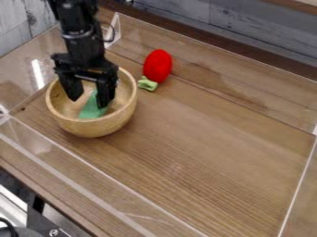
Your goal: Remove the green block from the brown bowl and put it on the table
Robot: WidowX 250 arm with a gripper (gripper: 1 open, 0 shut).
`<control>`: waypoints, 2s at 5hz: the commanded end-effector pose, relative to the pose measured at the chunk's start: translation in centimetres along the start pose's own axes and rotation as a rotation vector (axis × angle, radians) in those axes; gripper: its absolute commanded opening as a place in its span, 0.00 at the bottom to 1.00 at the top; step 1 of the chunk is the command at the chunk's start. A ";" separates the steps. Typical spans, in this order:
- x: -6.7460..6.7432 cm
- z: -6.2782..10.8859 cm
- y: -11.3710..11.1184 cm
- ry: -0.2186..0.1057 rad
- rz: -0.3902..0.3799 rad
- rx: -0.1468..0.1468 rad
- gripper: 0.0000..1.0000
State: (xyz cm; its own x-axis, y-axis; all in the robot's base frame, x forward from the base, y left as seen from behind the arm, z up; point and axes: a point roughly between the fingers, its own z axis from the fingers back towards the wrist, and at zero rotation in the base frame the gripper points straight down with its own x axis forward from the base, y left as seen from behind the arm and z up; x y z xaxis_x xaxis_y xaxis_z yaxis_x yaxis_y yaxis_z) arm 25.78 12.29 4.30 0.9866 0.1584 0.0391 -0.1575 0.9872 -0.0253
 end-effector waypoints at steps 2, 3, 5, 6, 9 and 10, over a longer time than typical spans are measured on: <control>1.3 1.9 0.0 -0.060 -0.094 -0.003 0.00; 1.7 4.6 0.4 -0.093 -0.101 -0.024 0.00; 1.8 10.0 -0.7 -0.194 -0.079 -0.056 0.00; 1.2 9.2 -3.9 -0.189 -0.172 -0.079 0.00; 0.8 5.0 -15.2 -0.158 -0.245 -0.100 0.00; 0.9 3.3 -18.8 -0.139 -0.256 -0.097 0.00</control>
State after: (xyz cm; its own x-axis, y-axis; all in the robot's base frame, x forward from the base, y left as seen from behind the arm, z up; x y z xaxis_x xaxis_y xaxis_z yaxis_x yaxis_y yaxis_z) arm 28.38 -6.28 6.64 0.9857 -0.0998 0.1360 0.1130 0.9892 -0.0933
